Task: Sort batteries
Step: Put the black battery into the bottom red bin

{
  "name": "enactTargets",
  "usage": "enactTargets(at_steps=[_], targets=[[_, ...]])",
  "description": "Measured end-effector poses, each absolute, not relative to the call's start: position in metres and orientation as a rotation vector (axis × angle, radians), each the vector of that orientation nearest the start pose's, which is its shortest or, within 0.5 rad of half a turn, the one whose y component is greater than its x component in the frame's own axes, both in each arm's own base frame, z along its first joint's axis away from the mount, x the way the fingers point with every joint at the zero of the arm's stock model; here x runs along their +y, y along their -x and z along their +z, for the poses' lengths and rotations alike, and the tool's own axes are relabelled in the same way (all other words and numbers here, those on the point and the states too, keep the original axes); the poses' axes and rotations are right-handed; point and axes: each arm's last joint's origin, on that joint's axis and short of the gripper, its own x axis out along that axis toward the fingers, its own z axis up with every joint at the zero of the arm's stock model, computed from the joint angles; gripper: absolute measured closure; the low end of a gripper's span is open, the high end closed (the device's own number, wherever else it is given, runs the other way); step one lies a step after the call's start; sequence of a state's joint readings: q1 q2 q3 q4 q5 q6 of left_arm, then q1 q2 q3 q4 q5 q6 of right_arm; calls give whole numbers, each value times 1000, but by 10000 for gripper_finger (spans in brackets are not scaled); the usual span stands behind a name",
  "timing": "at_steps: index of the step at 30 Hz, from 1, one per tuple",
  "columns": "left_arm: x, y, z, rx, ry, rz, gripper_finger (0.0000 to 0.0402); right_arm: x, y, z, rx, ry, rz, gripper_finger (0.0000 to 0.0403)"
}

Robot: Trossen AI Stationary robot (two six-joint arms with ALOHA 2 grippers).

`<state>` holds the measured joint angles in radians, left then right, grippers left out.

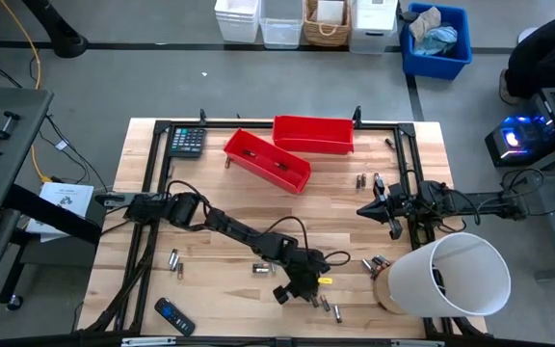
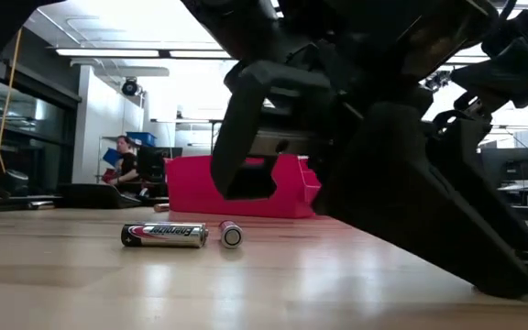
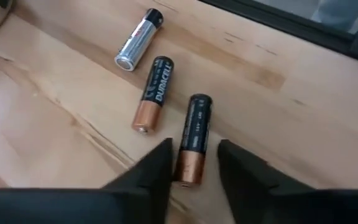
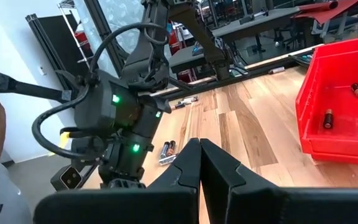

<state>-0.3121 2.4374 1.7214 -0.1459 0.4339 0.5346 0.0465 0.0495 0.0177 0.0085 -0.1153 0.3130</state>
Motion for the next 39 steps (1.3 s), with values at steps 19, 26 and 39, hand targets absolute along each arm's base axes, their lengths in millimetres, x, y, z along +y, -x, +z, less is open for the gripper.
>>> enactTargets(at_steps=[19, 26, 39], targets=[[-34, -444, 205, 892, -150, -746, 367, 8, -100, 166, 50, -313, 156, 402], [72, -382, 270, 733, -176, -153, 367, 8, -100, 166, 50, -313, 156, 402], [121, -337, 247, 892, -94, 226, 261, 8, -100, 166, 52, -313, 156, 402]])
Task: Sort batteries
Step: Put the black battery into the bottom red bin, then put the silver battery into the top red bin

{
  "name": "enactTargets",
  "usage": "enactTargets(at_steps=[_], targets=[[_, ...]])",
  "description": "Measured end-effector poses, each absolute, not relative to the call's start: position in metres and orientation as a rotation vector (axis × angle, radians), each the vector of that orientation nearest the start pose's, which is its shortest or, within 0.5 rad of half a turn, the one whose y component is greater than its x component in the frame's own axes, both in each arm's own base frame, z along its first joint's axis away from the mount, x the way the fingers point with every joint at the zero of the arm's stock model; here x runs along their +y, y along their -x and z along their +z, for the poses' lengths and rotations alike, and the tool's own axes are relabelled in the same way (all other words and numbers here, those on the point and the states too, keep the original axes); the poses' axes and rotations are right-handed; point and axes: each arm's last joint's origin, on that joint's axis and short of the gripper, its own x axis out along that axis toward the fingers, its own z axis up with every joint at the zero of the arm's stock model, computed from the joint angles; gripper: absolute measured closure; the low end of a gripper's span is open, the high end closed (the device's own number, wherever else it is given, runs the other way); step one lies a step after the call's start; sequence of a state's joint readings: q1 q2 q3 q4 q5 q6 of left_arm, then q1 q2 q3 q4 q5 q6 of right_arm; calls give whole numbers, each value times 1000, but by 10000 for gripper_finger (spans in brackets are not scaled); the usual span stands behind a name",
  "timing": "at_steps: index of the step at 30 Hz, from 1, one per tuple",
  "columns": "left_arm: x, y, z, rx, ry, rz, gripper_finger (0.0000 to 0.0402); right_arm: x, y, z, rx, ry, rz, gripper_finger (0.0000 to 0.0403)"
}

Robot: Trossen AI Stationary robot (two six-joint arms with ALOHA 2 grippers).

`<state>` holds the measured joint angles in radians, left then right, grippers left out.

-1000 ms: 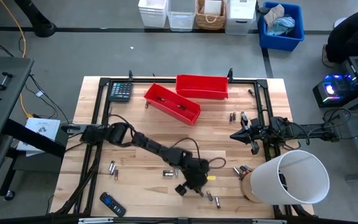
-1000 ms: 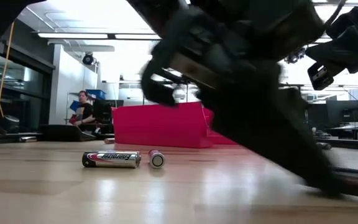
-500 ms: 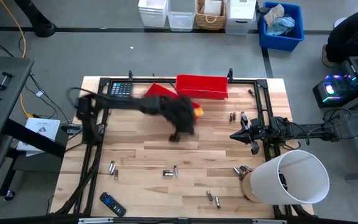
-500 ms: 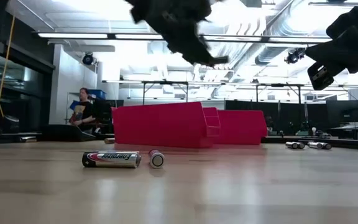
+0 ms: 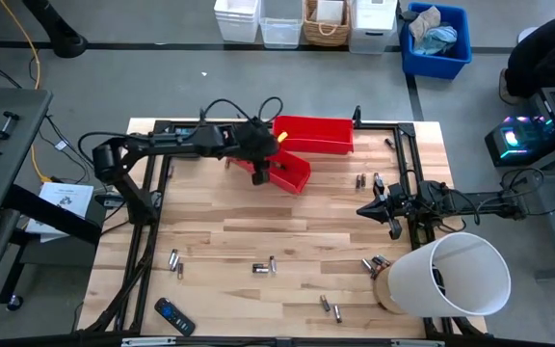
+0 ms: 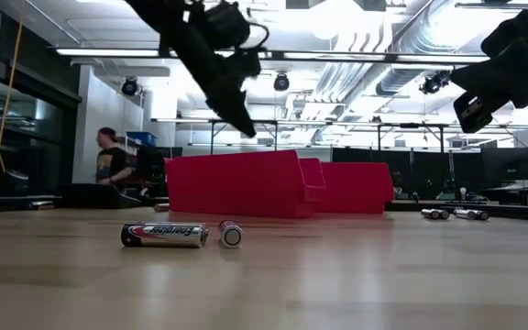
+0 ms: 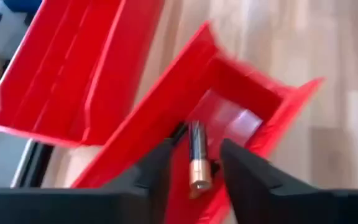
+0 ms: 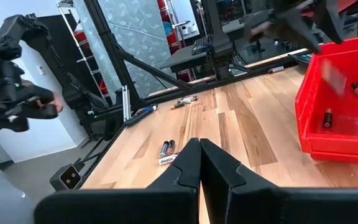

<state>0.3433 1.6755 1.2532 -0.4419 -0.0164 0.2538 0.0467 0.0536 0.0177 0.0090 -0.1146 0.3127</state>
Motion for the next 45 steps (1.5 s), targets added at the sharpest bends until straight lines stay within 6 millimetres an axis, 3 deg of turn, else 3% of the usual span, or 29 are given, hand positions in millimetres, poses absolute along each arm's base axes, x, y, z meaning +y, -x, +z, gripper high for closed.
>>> enactTargets(at_steps=[4, 8, 13, 16, 19, 22, 25, 28, 31, 35, 40, 45], targets=[[105, -334, 265, 922, -38, 215, 196, 8, -100, 166, 52, -313, 156, 402], [89, -319, 312, 831, 97, 224, 175, 8, -100, 166, 52, -313, 156, 402], [44, -276, 378, 527, 202, 133, 187, 8, -100, 166, 50, -312, 155, 402], [12, -238, 400, 381, 231, 138, 201, 6, -100, 170, 8, -316, 108, 402], [-15, -206, 392, 342, 302, 185, 214, 4, -99, 183, -140, -496, 47, 402], [-37, -182, 367, 409, 398, 228, 223, -2, -93, 203, -409, -677, -60, 402], [-56, -169, 335, 598, 460, 242, 230, -3, -88, 221, -605, -689, -24, 402], [-69, -162, 308, 868, 501, 235, 234, 0, -95, 227, -616, -662, 74, 402], [-73, -155, 291, 1133, 519, 272, 234, 2, -119, 231, -470, -695, 19, 402], [-69, -143, 276, 1410, 598, 546, 234, 7, -165, 244, -302, -654, -28, 402], [-75, -151, 267, 1410, 733, 736, 234, 16, -220, 269, -214, -634, 14, 402], [-95, -161, 250, 1397, 712, 842, 234, 19, -258, 296, -125, -627, 84, 402]])
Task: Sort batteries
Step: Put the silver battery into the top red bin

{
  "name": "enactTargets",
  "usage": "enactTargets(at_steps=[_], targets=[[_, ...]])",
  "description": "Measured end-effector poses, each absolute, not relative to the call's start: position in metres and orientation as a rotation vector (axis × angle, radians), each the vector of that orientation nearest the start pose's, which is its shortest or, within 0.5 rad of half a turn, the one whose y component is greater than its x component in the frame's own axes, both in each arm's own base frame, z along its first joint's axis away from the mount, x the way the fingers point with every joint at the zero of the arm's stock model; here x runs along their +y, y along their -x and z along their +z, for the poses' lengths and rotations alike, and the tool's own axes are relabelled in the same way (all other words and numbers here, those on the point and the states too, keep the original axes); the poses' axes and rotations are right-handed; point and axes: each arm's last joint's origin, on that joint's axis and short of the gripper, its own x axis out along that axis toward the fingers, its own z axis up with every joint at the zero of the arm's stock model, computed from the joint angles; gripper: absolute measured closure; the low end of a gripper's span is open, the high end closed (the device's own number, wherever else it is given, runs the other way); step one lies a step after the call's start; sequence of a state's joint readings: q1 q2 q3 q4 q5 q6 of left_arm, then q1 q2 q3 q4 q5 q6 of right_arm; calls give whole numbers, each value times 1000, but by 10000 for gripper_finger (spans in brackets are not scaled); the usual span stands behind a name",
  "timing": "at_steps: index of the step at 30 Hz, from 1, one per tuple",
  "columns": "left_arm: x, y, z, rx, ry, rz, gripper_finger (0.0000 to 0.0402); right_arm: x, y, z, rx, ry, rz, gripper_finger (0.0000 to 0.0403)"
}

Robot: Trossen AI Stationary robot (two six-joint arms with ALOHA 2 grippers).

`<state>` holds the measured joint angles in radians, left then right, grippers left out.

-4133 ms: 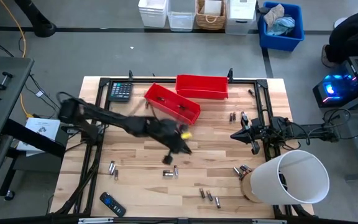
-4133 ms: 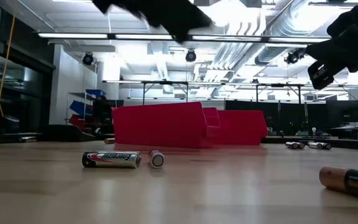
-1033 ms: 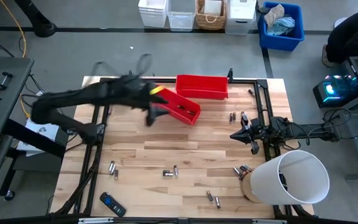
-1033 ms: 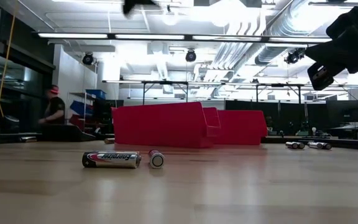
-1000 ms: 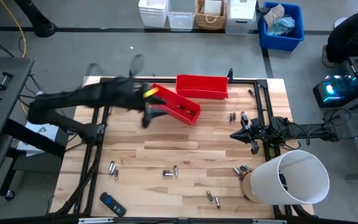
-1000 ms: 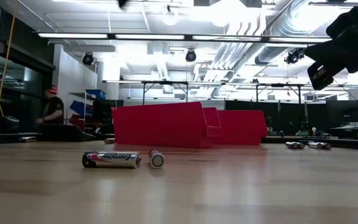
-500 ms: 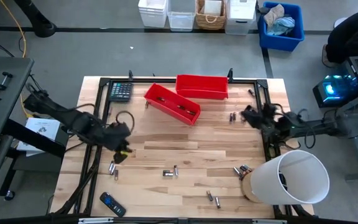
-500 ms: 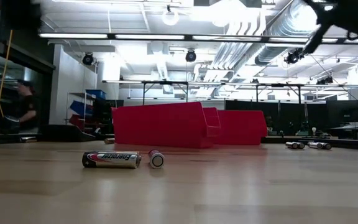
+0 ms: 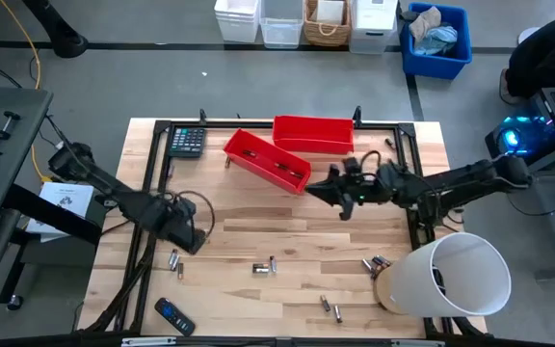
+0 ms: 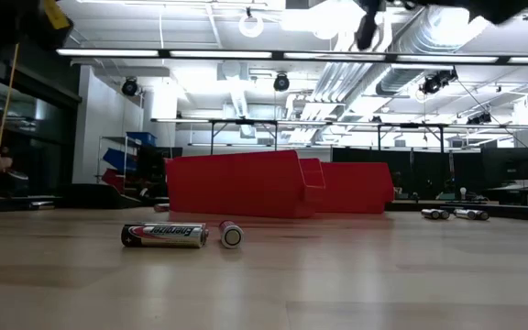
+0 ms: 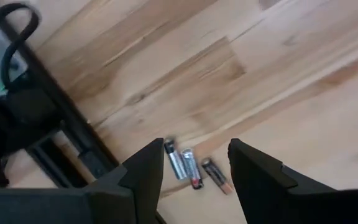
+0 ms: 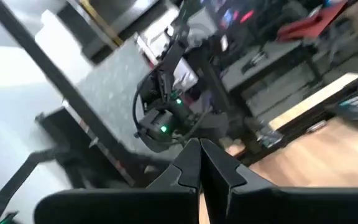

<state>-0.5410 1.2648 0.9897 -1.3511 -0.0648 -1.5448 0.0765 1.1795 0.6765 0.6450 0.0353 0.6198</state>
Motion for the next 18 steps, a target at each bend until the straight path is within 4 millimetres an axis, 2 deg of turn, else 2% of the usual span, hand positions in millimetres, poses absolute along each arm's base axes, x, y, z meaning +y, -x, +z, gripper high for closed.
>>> enactTargets(at_steps=[3, 8, 18], targets=[[-111, -157, 228, 1395, 737, 932, 234, 20, -271, 308, -28, -618, 119, 402], [-126, -146, 187, 1435, 850, 946, 234, 21, -279, 323, 72, -576, 82, 402], [-124, -126, 158, 1451, 876, 1034, 234, 18, -279, 323, 73, -594, -10, 402]])
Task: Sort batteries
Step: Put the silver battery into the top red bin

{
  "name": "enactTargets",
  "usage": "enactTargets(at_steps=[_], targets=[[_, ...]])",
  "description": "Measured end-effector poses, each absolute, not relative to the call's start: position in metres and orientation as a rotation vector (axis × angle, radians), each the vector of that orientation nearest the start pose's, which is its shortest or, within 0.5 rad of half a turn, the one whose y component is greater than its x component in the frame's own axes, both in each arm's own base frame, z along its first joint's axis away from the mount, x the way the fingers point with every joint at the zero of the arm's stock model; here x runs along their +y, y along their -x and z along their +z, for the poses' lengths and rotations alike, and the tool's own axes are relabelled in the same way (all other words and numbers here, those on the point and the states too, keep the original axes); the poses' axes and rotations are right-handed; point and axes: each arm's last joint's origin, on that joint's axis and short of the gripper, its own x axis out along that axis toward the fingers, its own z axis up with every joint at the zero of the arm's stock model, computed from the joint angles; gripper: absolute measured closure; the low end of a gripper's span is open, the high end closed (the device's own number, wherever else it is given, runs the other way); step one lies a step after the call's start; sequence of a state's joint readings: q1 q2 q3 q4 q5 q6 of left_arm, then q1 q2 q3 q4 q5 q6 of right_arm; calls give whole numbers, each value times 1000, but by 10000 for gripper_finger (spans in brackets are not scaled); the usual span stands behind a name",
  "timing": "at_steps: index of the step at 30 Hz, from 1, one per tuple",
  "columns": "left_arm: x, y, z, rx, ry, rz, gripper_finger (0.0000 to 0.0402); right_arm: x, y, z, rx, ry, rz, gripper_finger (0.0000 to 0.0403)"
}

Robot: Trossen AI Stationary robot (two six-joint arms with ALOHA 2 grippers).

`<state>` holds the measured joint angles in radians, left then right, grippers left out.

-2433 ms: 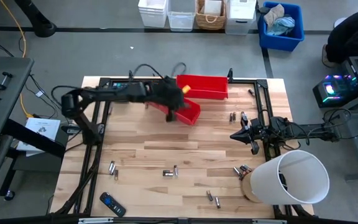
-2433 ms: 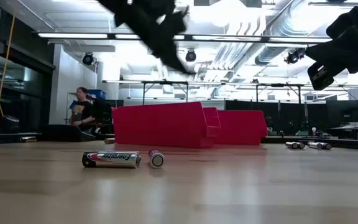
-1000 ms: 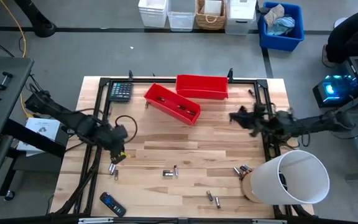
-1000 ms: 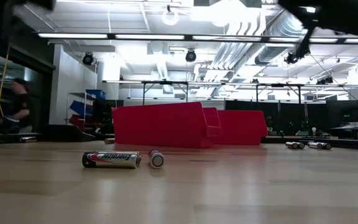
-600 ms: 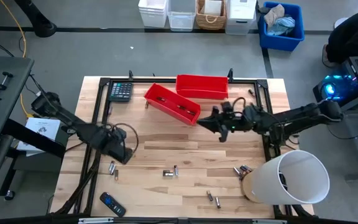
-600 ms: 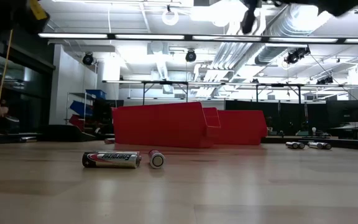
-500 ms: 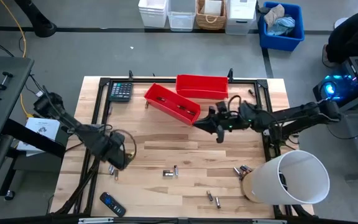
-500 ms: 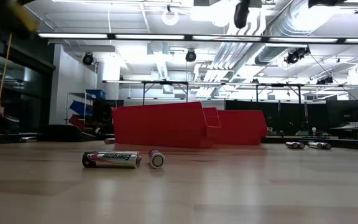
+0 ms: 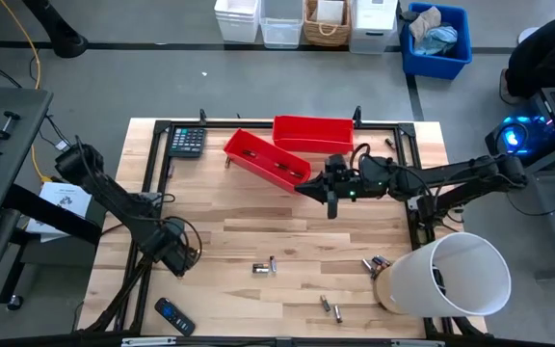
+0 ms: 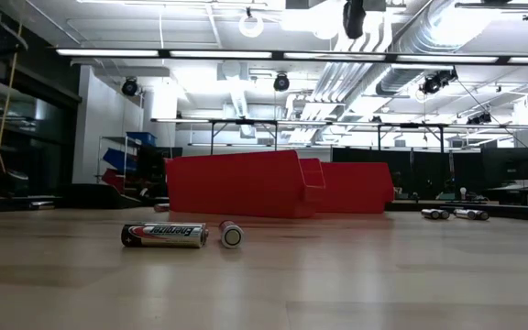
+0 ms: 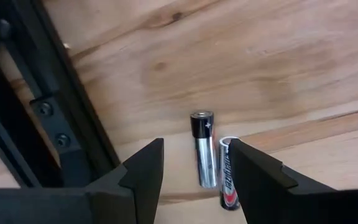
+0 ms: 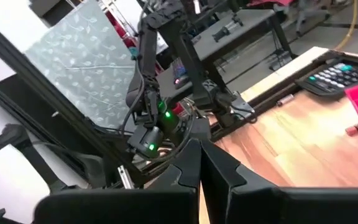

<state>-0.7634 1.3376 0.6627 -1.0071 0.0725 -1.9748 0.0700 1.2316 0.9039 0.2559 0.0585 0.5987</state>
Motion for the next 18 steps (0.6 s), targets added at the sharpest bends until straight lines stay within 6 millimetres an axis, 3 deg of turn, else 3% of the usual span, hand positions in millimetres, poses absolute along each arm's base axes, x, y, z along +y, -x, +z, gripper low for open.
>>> enactTargets(at_steps=[7, 12, 15, 18], targets=[[-123, -122, 136, 1416, 989, 1011, 234, 18, -279, 323, 79, -597, -14, 402], [-120, -119, 130, 1412, 985, 1024, 244, 18, -279, 322, 83, -597, -14, 402], [-120, -119, 130, 1409, 965, 1000, 281, 19, -279, 322, 85, -597, -14, 402], [-120, -120, 129, 1385, 962, 993, 348, 19, -279, 322, 86, -596, -15, 402]])
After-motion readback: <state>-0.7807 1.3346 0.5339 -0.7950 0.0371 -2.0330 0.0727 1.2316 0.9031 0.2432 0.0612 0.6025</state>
